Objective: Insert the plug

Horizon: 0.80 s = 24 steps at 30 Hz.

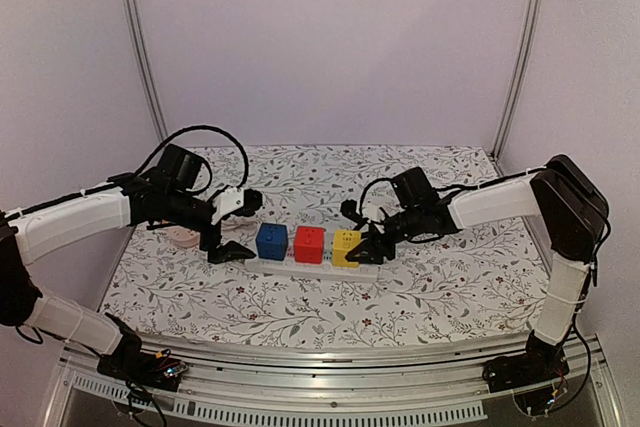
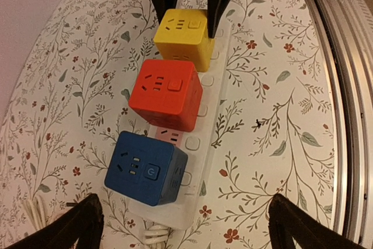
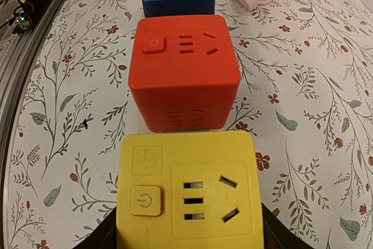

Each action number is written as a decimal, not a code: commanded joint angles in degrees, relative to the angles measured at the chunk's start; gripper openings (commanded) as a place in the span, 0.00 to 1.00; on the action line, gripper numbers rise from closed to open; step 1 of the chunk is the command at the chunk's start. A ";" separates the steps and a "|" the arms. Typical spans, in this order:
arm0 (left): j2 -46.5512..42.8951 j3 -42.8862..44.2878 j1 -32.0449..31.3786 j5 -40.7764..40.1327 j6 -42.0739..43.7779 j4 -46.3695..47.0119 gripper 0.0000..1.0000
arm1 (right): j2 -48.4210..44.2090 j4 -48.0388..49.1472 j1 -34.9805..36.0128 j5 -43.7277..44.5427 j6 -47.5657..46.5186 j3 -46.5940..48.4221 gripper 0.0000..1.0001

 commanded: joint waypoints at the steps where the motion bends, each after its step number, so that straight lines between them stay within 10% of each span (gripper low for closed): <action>1: -0.82 0.68 0.59 0.88 -1.13 -0.14 0.98 | 5.63 -10.38 1.72 8.27 2.12 -4.96 0.00; 6: -1.31 1.16 0.59 0.34 -0.78 -0.28 0.98 | 3.93 -10.10 1.69 10.03 1.46 -6.11 0.09; 14: -3.46 1.21 0.58 0.10 -0.36 -0.74 0.98 | -2.87 -10.34 2.06 8.85 3.00 -3.44 0.96; 24: -11.53 -2.28 0.65 -3.29 -3.49 -0.23 1.00 | -15.74 -10.93 2.85 7.26 1.15 0.37 0.99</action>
